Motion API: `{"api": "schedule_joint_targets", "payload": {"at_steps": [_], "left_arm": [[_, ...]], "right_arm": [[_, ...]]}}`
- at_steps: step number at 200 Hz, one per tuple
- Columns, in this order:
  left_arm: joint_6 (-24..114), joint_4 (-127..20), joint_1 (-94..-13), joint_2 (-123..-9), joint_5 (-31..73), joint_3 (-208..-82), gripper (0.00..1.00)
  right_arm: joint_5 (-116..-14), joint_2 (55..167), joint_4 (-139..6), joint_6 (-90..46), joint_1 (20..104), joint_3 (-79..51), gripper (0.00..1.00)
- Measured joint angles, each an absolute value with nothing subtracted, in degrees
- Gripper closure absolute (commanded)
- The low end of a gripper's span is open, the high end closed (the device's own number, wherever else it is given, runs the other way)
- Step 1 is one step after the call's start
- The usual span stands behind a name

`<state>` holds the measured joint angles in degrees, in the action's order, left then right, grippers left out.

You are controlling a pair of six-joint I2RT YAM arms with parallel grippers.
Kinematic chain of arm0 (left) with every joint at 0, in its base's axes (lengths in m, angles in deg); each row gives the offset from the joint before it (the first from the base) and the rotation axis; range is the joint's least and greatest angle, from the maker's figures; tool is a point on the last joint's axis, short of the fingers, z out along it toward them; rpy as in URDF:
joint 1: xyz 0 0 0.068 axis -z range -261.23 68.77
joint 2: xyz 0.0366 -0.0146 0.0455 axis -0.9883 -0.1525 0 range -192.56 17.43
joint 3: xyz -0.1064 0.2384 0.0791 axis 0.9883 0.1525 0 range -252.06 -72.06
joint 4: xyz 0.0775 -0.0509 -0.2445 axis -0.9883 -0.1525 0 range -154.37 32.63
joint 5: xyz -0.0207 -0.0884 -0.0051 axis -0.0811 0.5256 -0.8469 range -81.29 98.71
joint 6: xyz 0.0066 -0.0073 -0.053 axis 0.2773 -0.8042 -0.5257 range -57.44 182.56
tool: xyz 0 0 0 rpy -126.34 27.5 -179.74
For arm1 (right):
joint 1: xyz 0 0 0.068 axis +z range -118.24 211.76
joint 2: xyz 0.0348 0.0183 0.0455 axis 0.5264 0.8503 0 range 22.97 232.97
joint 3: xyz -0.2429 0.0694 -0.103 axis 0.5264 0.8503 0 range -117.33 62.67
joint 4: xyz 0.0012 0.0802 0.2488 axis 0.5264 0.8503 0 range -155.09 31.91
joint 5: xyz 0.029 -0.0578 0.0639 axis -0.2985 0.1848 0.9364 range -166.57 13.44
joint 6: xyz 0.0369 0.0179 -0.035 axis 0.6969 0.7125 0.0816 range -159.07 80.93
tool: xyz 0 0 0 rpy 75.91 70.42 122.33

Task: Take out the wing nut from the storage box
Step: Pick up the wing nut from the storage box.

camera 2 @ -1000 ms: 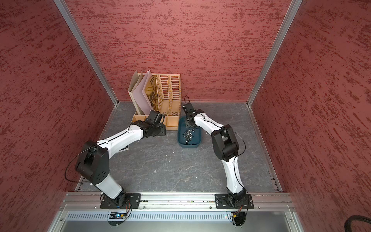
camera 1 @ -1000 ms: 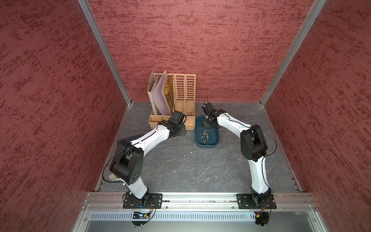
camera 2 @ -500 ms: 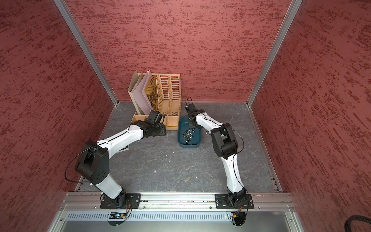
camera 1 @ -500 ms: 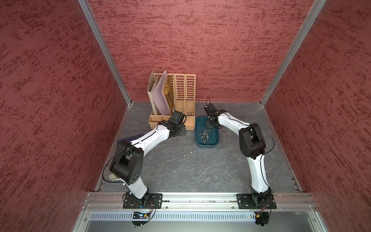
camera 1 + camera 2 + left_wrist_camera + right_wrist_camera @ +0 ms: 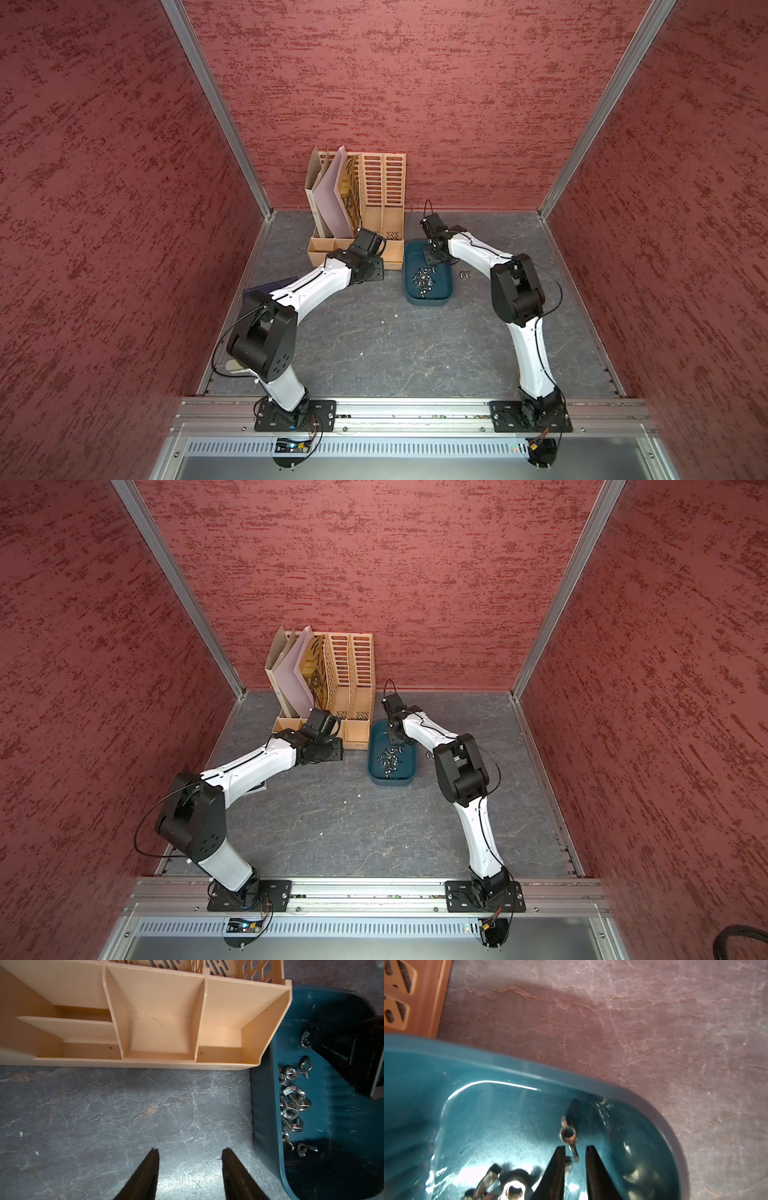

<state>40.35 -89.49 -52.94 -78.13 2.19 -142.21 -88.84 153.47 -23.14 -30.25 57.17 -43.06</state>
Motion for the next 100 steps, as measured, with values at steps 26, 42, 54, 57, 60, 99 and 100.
{"api": "schedule_joint_targets", "payload": {"at_steps": [26,42,54,57,60,99,100], "left_arm": [[40.3,-89.5,-52.9,-78.1,2.2,-142.2,0.48],[40.3,-89.5,-52.9,-78.1,2.2,-142.2,0.48],[40.3,-89.5,-52.9,-78.1,2.2,-142.2,0.47],[40.3,-89.5,-52.9,-78.1,2.2,-142.2,0.48],[40.3,-89.5,-52.9,-78.1,2.2,-142.2,0.48],[40.3,-89.5,-52.9,-78.1,2.2,-142.2,0.47],[40.3,-89.5,-52.9,-78.1,2.2,-142.2,0.48]], "right_arm": [[-88.8,154.3,-23.1,-30.2,57.1,-43.1,0.79],[-88.8,154.6,-23.1,-30.1,57.1,-43.1,0.81],[-88.8,154.8,-23.1,-30.1,57.1,-43.1,0.82],[-88.8,154.9,-23.1,-30.1,57.1,-43.1,0.83],[-88.8,154.9,-23.1,-30.0,57.1,-43.1,0.84],[-88.8,155.0,-23.2,-29.7,57.0,-43.1,0.89],[-88.8,155.0,-23.2,-29.7,57.0,-43.1,0.90]]}}
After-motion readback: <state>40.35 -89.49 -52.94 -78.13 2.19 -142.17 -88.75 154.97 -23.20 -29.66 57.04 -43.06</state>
